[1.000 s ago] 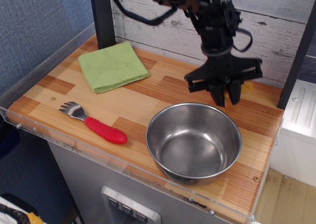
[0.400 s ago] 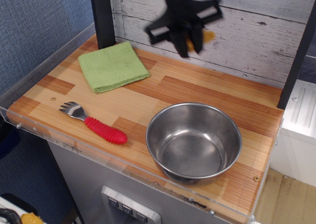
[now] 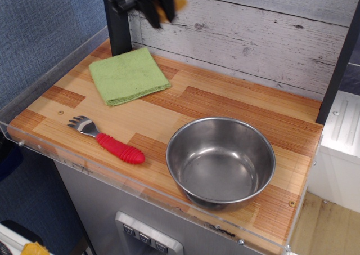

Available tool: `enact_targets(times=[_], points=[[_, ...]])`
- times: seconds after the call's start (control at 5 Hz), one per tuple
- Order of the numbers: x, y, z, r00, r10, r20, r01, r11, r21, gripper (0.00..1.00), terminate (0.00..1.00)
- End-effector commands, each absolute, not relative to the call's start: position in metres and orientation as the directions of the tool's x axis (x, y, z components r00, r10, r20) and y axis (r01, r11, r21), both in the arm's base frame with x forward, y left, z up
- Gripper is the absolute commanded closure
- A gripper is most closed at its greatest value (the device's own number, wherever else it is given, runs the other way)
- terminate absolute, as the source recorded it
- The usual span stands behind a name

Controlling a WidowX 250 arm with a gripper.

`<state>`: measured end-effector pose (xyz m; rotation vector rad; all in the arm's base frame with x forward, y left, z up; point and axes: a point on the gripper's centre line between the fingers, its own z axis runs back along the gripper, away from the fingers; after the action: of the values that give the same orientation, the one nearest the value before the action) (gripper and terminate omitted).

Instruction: Put the potato onto the green cloth

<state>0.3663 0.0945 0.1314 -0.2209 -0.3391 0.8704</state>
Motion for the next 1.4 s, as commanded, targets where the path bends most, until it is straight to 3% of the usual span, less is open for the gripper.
enact_targets(times=[0.0, 0.6, 1.0, 1.2], points=[[0.350, 0.144, 0.124, 0.542, 0.801, 0.254, -0.757, 0.597, -0.266, 1.00, 0.00], [0.325, 0.143, 0.055, 0.607, 0.768, 0.204, -0.761, 0.635, -0.129, 1.00, 0.00], [0.332, 0.143, 0.031, 0.598, 0.782, 0.174, -0.779, 0.619, -0.102, 1.00, 0.00], [0.335, 0.145, 0.030, 0.574, 0.802, 0.166, -0.802, 0.591, -0.081, 0.00, 0.00]])
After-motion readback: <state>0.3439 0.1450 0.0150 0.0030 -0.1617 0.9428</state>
